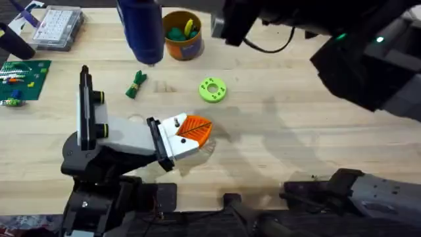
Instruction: Pick up the gripper from the table and insert it into the empty holder that is missing its gripper. Then pick up a screw, insert it into the mounting hole, and use the screwdriver to tighten it. Finally, clean up the table by picking up the vegetable and placing it into the bucket.
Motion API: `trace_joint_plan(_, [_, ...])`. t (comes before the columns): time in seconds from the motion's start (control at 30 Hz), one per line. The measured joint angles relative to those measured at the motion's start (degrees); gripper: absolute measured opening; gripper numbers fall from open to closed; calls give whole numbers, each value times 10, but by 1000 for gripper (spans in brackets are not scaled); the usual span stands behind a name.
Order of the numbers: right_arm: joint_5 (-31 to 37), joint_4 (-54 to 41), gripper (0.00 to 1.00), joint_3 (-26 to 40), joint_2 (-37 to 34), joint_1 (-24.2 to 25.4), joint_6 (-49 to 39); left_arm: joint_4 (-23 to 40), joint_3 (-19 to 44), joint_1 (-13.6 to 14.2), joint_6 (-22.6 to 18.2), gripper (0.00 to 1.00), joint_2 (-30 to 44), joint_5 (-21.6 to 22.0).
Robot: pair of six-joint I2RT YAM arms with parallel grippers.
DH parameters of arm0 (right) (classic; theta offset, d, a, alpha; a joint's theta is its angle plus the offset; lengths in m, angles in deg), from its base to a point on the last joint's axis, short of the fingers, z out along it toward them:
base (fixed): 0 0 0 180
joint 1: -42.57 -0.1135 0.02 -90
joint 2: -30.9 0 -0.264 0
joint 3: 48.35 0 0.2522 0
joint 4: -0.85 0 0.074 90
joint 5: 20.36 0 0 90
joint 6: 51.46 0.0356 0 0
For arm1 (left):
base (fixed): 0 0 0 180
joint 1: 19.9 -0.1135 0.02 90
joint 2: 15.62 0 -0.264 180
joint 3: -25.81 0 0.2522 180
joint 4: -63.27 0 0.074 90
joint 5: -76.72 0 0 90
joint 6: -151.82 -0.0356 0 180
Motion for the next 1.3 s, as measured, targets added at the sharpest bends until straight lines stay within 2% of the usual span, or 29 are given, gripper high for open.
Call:
trace_joint_plan(0.17, [3,-104,25,6,1,1,-67,0,0,0,0,9,0,0])
trace_joint_plan(0.3, [20,-232,25,8,1,4,-182,0,0,0,0,9,0,0])
trace_joint_plan(0.4, [67,-309,25,8,-5,13,-269,0,0,0,0,9,0,0])
trace_joint_plan(0.5, [134,-340,25,9,-38,40,-357,0,0,0,0,9,0,0])
trace_joint_plan(0.6, [191,-345,25,9,-89,82,-440,0,0,0,0,9,0,0])
trace_joint_plan(0.73, [236,-348,25,8,-158,140,-546,0,0,0,0,9,0,0])
trace_joint_plan(0.9, [253,-332,25,8,-221,190,-662,0,0,0,0,9,0,0])
trace_joint_plan(1.17, [275,-241,25,9,-352,252,-835,0,0,0,0,9,0,0])
trace_joint_plan(1.3, [289,-187,25,15,-420,273,-949,0,0,0,0,9,0,0])
